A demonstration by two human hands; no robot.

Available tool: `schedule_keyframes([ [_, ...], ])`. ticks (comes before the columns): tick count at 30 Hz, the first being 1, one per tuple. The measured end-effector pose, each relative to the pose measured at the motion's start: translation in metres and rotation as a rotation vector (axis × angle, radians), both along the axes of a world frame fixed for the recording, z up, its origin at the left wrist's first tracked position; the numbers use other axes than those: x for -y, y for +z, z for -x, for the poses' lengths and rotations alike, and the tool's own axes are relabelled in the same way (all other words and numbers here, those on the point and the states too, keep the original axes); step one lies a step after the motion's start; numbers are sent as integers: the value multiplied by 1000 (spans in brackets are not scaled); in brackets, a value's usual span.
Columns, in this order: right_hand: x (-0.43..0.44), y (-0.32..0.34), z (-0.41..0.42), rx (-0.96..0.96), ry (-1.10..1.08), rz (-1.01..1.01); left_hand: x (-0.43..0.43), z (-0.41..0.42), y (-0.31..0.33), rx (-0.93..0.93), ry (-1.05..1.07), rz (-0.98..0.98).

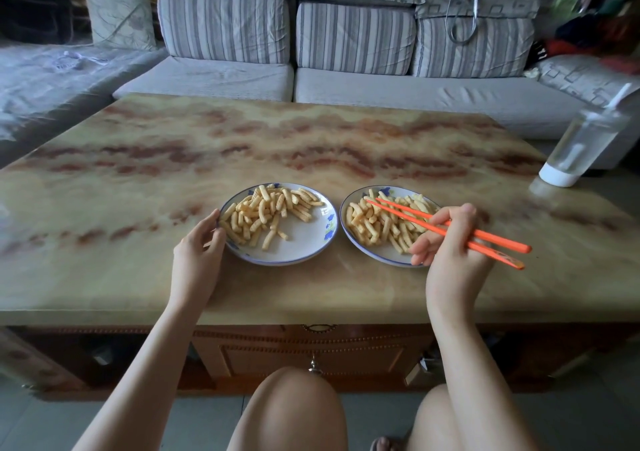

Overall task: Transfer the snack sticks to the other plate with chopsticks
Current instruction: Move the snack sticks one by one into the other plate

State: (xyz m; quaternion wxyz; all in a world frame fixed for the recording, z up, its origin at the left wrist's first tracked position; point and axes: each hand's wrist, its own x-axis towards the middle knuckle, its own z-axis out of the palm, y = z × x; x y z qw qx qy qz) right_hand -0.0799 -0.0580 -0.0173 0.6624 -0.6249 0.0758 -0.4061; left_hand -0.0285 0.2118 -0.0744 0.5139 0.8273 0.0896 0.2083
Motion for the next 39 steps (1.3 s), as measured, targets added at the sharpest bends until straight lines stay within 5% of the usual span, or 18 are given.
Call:
schedule_keyframes([
  [15,-45,-10,-4,-133,519,162,1,0,1,-6,14,-9],
  [39,-11,4,4,-12,157,3,0,0,1,-3,12,-13],
])
